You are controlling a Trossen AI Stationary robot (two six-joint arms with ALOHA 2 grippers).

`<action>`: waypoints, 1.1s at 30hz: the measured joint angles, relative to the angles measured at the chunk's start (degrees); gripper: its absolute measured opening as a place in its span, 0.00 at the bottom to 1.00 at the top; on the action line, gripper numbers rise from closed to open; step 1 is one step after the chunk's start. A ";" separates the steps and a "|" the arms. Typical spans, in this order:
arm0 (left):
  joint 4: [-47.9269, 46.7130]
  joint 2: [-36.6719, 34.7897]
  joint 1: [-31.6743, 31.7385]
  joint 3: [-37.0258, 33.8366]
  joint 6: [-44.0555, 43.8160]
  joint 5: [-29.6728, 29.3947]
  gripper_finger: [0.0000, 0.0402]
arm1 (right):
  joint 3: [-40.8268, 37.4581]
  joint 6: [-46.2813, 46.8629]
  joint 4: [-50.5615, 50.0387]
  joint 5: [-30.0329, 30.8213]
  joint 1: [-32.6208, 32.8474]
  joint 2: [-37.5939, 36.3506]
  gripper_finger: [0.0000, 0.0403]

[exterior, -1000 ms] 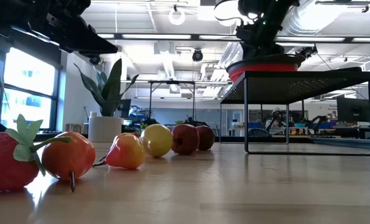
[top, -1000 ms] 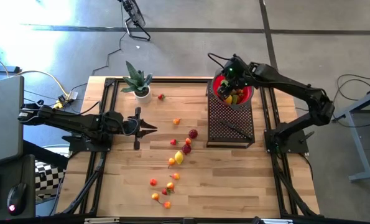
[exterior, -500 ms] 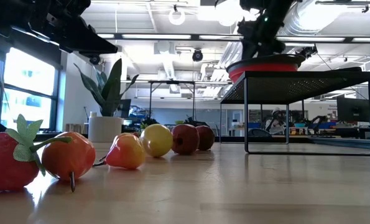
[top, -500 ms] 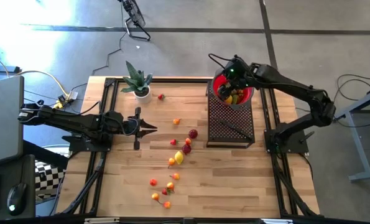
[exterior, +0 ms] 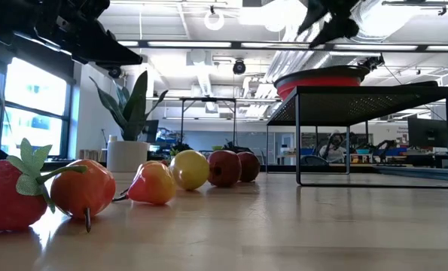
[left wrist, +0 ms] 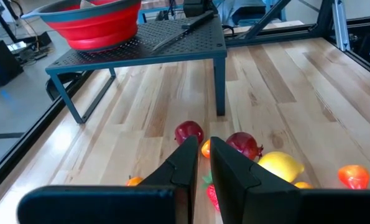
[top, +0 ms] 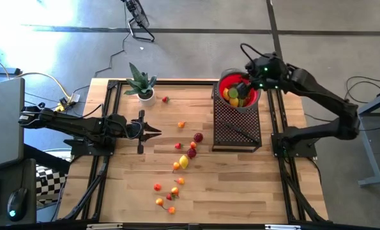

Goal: Pick & Place Fruit
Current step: Put the pear into the strainer bowl on the shelf

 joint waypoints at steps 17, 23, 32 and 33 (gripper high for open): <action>0.00 0.00 -0.01 0.00 0.00 0.20 0.09 | -10.14 -3.68 25.66 -3.43 21.41 -0.42 0.57; 0.00 0.00 -0.01 0.00 -0.01 0.36 0.09 | -16.64 -7.01 41.14 -1.16 27.78 -0.44 0.42; 0.02 0.00 -0.01 0.00 -0.01 0.51 0.09 | -18.27 -12.18 48.56 -0.59 31.30 -0.44 0.28; 0.02 0.00 -0.01 0.00 -0.01 0.49 0.09 | -18.28 -12.25 49.14 0.15 31.31 -0.44 0.27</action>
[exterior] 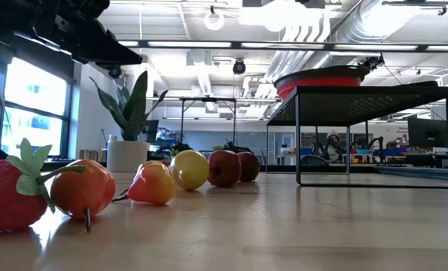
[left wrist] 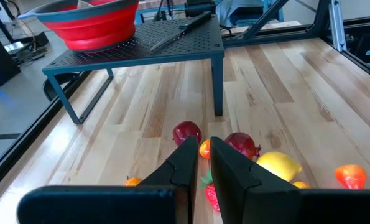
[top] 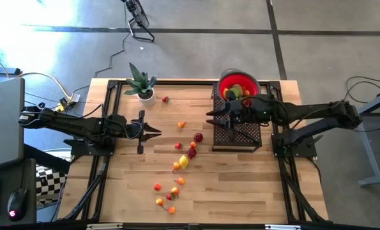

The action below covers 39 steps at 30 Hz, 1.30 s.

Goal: Pick & Place Fruit
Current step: Put the pear into the strainer bowl on the shelf

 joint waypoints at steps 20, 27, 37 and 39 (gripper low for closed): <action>-0.06 0.00 0.00 0.00 -3.06 1.58 0.09 | -0.02 0.59 4.23 4.29 5.42 5.72 0.20; -0.95 0.00 0.00 0.00 -9.41 1.79 0.09 | -0.02 3.93 10.64 4.69 8.77 11.33 0.20; -4.90 0.00 -0.17 0.00 -17.16 9.60 0.09 | -0.02 9.46 16.08 10.78 16.00 15.39 0.20; -5.76 0.00 -1.00 0.00 -19.40 9.30 0.09 | -0.02 9.46 16.35 13.29 17.48 15.94 0.20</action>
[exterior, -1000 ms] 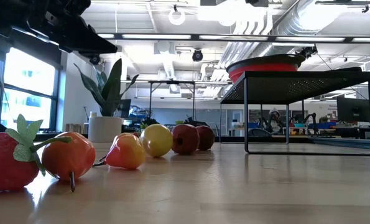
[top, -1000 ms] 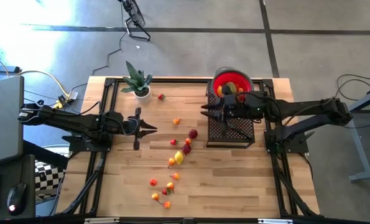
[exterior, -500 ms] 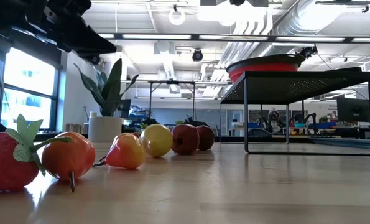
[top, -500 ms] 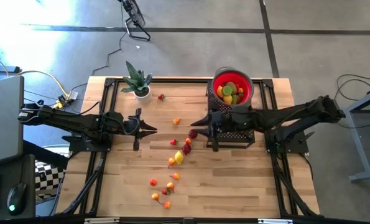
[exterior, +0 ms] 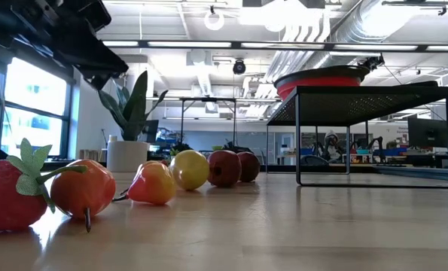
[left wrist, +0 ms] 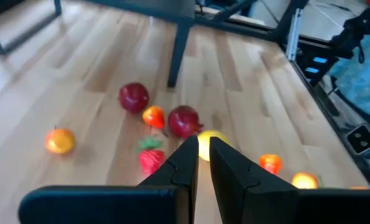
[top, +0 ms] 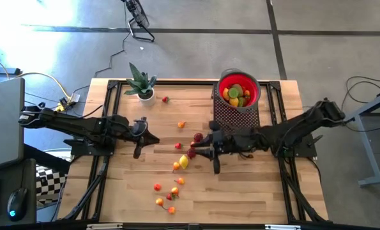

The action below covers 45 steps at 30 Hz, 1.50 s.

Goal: Pick & Place Fruit
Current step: Put the pear into the strainer bowl on the shelf

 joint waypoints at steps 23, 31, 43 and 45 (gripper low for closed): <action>1.81 0.52 -21.16 0.00 -6.55 -15.90 0.09 | -0.02 -5.77 -6.65 10.32 5.73 -1.40 0.20; 4.59 4.67 -21.12 -0.02 -7.53 -23.79 0.09 | -0.01 -9.77 -16.55 8.97 5.67 -6.68 0.20; 15.66 11.56 -21.12 0.36 -7.55 -30.20 0.09 | -2.13 -16.88 -29.78 5.80 3.82 -15.96 0.20; 16.73 12.75 -21.12 1.50 -7.55 -30.30 0.09 | -5.20 -15.90 -28.17 4.22 2.66 -17.78 0.20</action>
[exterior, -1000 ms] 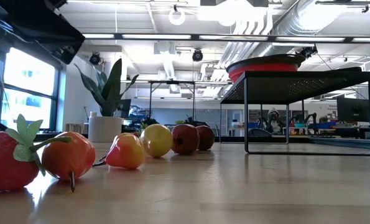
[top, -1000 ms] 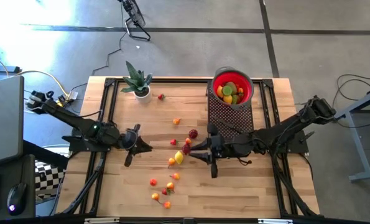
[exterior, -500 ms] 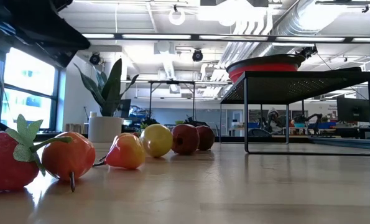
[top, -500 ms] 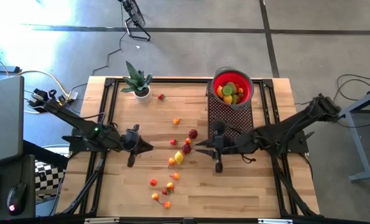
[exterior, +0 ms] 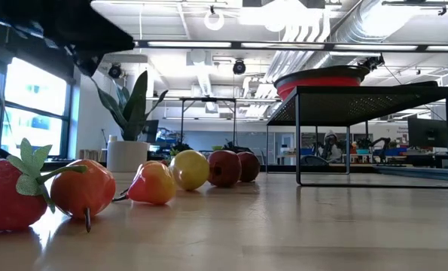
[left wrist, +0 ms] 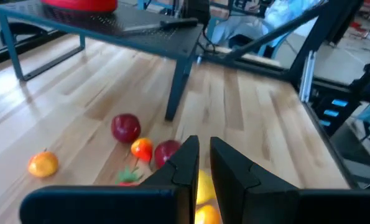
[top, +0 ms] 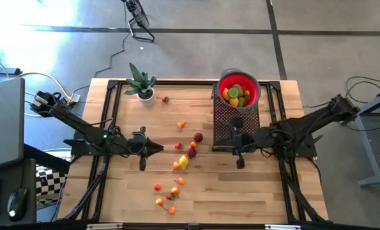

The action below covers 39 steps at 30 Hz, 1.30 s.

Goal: Pick & Place Fruit
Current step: Put the pear into the strainer bowl on the shelf

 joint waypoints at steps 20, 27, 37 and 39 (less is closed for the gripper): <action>-16.18 20.50 -0.02 17.19 -14.14 0.46 0.09 | -29.40 14.24 30.11 2.34 4.64 -22.17 0.20; -37.40 25.64 -1.74 28.03 -31.60 4.71 0.09 | -29.38 11.03 26.58 10.51 7.62 -25.77 0.20; -47.74 34.04 -3.78 37.00 -49.35 5.14 0.09 | -29.40 11.33 21.81 16.15 9.11 -27.40 0.20; -49.82 36.08 -3.67 39.67 -51.13 5.57 0.09 | -29.40 11.33 21.48 16.16 9.11 -27.43 0.20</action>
